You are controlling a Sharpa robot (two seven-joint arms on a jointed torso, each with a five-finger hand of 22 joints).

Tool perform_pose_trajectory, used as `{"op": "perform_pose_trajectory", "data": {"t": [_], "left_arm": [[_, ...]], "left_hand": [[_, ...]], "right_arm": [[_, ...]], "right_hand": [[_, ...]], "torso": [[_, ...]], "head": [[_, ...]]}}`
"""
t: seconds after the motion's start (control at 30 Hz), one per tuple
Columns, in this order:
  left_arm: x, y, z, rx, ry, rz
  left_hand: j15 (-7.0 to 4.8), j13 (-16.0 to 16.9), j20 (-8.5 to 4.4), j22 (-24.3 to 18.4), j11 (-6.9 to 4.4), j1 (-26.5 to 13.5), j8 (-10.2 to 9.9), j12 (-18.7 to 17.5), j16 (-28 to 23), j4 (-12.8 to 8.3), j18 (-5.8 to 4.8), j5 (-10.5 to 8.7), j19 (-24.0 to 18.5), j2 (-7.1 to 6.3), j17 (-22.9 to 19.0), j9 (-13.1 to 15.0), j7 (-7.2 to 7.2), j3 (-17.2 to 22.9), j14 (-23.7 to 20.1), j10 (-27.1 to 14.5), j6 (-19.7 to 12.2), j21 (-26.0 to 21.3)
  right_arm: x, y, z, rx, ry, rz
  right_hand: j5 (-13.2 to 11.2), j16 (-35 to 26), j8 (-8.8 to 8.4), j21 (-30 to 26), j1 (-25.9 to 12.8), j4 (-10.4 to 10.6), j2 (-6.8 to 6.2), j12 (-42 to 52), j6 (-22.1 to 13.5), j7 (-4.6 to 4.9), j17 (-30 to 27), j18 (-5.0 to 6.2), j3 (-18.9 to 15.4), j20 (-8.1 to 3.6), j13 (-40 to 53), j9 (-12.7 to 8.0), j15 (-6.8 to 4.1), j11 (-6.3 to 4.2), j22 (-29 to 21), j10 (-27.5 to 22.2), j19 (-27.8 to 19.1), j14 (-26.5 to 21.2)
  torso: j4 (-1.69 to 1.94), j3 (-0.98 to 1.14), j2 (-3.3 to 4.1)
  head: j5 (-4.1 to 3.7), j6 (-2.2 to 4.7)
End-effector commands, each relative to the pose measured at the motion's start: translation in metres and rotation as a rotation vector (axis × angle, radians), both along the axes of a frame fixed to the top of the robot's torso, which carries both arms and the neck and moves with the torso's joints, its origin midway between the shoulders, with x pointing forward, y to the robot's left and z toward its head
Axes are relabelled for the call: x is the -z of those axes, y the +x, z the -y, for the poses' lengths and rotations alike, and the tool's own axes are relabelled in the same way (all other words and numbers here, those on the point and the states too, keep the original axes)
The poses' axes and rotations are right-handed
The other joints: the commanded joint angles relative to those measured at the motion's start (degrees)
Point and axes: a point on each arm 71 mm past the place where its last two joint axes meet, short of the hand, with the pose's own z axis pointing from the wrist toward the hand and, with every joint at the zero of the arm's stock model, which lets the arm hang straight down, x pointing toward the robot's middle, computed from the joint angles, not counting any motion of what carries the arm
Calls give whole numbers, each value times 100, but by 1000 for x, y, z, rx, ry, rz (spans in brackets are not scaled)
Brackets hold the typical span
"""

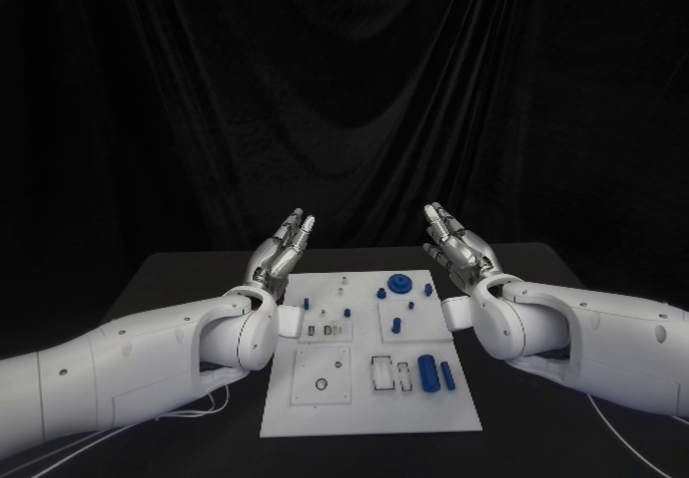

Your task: Assemble the parts on the task board

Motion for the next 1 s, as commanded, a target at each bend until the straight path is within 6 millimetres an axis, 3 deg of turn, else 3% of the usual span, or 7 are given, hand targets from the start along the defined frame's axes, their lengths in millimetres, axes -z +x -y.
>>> {"op": "perform_pose_trajectory", "data": {"t": [0.03,0.43,0.47,0.53,0.8,0.93,1.0], "left_arm": [[-10,2,9,129,-203,56],[-11,4,12,212,-314,77],[-9,14,-10,296,-227,164],[-10,13,-15,295,-212,181],[-12,13,-30,293,-114,265],[-15,9,-39,276,-88,288],[-16,7,-44,271,-73,301]], "left_hand": [[16,6,123,-6,66,266,23,37,-21,75,77,55,-3,65,-6,10,-46,-66,-12,3,41,-35],[320,37,384,-6,409,391,40,184,-21,77,67,83,-3,119,-6,23,56,-47,-12,27,129,-35],[367,44,431,-6,442,411,45,225,-21,76,65,85,-3,116,-6,28,64,-48,-12,35,161,-35],[466,56,532,9,487,451,50,299,-21,76,70,95,14,112,-6,32,64,-52,-12,52,204,-17],[646,119,725,85,632,739,82,718,126,68,84,348,159,73,61,61,88,-49,174,324,484,104],[649,125,735,81,674,841,95,761,98,68,83,436,156,35,51,71,129,-52,149,378,590,103],[604,124,718,75,709,899,93,759,58,71,92,501,146,20,35,72,146,-57,97,393,625,96]], "right_arm": [[-1,0,-6,-128,137,-87],[-1,1,-5,-178,170,-113],[0,3,18,-273,167,-69],[-1,3,19,-290,151,-52],[-6,-2,31,-332,55,8],[-10,-4,39,-351,-36,43],[-12,-3,43,-336,-89,59]], "right_hand": [[47,-24,48,-22,299,48,18,-27,56,29,-9,76,-81,113,-7,15,137,103,-6,-2,8,-1],[46,-24,80,-22,386,51,12,-27,95,85,-9,83,-75,172,-7,25,364,292,-6,-2,8,-1],[48,-24,87,-22,401,51,8,-27,104,103,-9,86,-74,182,-7,28,388,302,-6,-2,8,-1],[66,-24,123,-22,481,45,-10,-27,153,192,-9,83,-55,243,-7,39,507,395,-6,-2,8,-1],[678,128,225,224,1191,-101,-135,3,333,368,96,69,139,373,7,72,675,818,148,5,363,164],[610,504,295,504,1402,-52,-227,180,500,484,311,64,122,482,55,96,801,961,273,46,911,753],[716,1037,405,911,1591,-125,-258,363,745,660,616,-17,154,510,93,133,909,1103,443,111,1776,1804]], "torso": [[-1,-1,-4],[-1,-1,-4],[76,-24,50],[102,-33,37],[193,-45,76],[181,-53,108],[176,-59,162]], "head": [[0,-2],[0,-2],[94,-396],[57,-538],[-8,-852],[64,-1019],[84,-1017]]}}
